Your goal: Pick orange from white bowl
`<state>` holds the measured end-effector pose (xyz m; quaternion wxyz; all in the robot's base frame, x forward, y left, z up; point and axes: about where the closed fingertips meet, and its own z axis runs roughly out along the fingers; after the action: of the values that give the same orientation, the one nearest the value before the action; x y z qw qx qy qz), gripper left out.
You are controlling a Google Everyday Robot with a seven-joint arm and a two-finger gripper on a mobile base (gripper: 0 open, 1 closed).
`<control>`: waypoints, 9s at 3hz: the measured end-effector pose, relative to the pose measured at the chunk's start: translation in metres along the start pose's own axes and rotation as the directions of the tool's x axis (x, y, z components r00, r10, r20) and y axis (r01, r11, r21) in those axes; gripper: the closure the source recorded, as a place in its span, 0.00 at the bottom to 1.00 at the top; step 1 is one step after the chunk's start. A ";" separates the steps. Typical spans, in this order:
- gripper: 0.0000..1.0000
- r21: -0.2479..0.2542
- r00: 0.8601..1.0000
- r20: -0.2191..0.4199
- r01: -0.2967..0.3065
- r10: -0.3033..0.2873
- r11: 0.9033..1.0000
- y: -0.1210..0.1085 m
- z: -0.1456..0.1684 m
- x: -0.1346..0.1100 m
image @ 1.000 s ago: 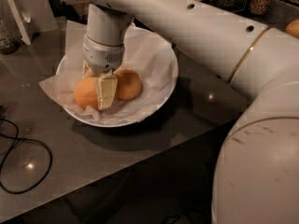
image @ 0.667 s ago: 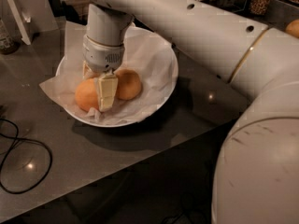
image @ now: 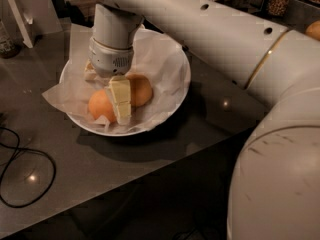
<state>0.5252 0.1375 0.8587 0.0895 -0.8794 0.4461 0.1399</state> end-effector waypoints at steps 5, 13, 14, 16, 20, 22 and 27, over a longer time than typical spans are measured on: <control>0.16 0.136 1.000 -0.030 -0.003 0.007 0.991 0.006 -0.015 -0.001; 0.48 0.232 0.997 -0.053 -0.038 0.051 0.972 -0.018 0.015 0.019; 0.72 0.238 0.997 -0.053 -0.043 0.057 0.970 -0.017 0.014 0.019; 0.45 0.277 0.993 -0.045 -0.097 0.113 0.956 -0.008 0.019 0.020; 0.00 0.343 0.988 -0.074 -0.100 0.133 0.934 -0.005 0.002 0.020; 0.21 0.541 0.970 -0.151 -0.083 0.193 0.837 0.014 -0.058 0.008; 0.45 0.364 0.987 0.101 -0.157 0.129 0.918 0.001 -0.017 0.015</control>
Offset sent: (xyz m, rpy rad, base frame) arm 0.0000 0.0000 0.0000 0.0000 0.0000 0.0000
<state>0.5358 0.1202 0.8698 0.2601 -0.8059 0.5238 0.0923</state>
